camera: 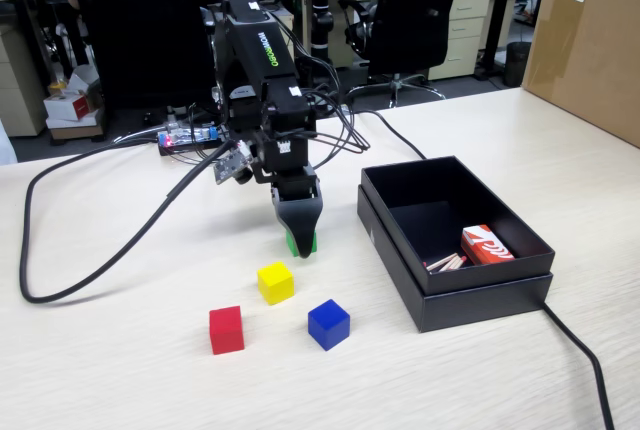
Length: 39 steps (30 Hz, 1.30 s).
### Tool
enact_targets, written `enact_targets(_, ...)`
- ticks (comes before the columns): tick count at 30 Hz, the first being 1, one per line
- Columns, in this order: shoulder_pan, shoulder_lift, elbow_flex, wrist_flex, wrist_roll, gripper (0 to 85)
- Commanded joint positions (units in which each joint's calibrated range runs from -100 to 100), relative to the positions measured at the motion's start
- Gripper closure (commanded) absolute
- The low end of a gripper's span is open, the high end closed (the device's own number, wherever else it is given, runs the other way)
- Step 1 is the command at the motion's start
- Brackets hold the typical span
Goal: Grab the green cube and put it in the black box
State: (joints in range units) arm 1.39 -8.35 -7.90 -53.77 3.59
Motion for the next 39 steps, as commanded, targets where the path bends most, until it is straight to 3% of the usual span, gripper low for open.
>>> enact_targets(1, -0.05, 0.26, 3.18, -0.52, -0.2, 41.6)
enact_targets(4, -0.15, 1.18, 3.0, -0.52, -0.2, 44.2)
enact_targets(13, -0.29, 0.83, 2.64, -0.52, -0.1, 72.9)
enact_targets(20, -0.63, -4.56, -1.53, -1.73, 0.1, 73.8)
enact_targets(28, 1.22, -24.3, -5.43, -9.16, 0.39, 73.9)
enact_targets(35, 7.81, -42.08, 0.64, -13.14, 2.93, 74.1)
enact_targets(39, 11.92, -41.62, 10.16, -13.14, 4.84, 74.1)
